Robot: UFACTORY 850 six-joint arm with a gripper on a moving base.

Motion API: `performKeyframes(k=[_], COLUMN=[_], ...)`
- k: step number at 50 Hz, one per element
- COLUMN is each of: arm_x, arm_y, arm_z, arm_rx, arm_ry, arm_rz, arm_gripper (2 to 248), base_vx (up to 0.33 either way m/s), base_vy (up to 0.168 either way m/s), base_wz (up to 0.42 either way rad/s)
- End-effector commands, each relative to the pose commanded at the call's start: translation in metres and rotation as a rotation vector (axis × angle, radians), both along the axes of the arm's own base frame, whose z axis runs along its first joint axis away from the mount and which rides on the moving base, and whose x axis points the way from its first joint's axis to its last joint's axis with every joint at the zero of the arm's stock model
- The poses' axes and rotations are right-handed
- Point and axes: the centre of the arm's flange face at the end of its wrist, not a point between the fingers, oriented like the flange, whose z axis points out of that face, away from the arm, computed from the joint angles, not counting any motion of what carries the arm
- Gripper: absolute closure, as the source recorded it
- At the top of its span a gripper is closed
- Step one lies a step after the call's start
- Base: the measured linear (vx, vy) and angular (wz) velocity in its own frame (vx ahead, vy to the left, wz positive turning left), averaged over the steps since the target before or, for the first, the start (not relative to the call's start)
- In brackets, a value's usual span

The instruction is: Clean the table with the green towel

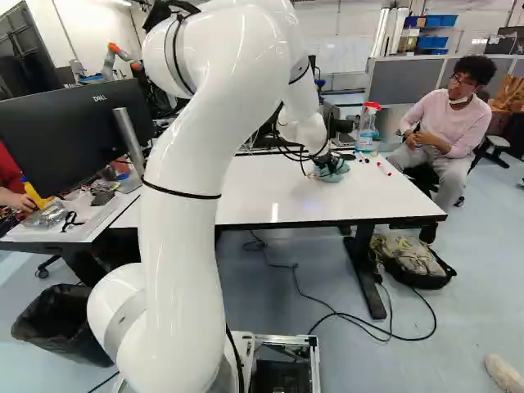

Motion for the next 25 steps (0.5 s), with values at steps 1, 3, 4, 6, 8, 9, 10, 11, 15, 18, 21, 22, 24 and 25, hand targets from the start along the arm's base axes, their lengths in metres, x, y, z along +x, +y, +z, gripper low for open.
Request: performKeyframes(k=[1, 3, 4, 6, 8, 9, 10, 11, 15, 18, 21, 22, 24, 25], arm_x=[-0.001, -0.003, -0.005, -0.008, -0.011, -0.012, -0.014, -0.016, -0.023, -0.028, -0.034, -0.036, -0.039, -0.041], arm_y=[-0.001, -0.003, -0.004, -0.004, -0.004, -0.004, -0.004, -0.004, -0.004, -0.003, -0.002, -0.002, -0.001, 0.0], arm_z=[0.0, 0.0, 0.0, 0.001, 0.001, 0.001, 0.001, 0.001, 0.002, 0.002, 0.003, 0.003, 0.003, 0.004], arm_rx=[0.0, 0.001, 0.001, 0.002, 0.003, 0.004, 0.004, 0.005, 0.007, 0.009, 0.011, 0.012, 0.013, 0.014], arm_ry=[0.0, 0.001, 0.002, 0.004, 0.006, 0.007, 0.008, 0.009, 0.013, 0.017, 0.02, 0.021, 0.024, 0.025], arm_rz=[-0.002, -0.006, -0.008, -0.011, -0.013, -0.014, -0.015, -0.017, -0.022, -0.025, -0.028, -0.029, -0.03, -0.03], arm_gripper=[195, 195, 195, 195, 195, 195, 195, 195, 195, 195, 195, 195, 195, 195], base_vx=[0.0, 0.0, 0.0, 0.0, 0.0, 0.0, 0.0, 0.0, 0.0, 0.0, 0.0, 0.0, 0.0, 0.0], base_vy=[0.0, 0.0, 0.0, 0.0, 0.0, 0.0, 0.0, 0.0, 0.0, 0.0, 0.0, 0.0, 0.0, 0.0], base_wz=[0.0, 0.0, 0.0, 0.0, 0.0, 0.0, 0.0, 0.0, 0.0, 0.0, 0.0, 0.0, 0.0, 0.0])
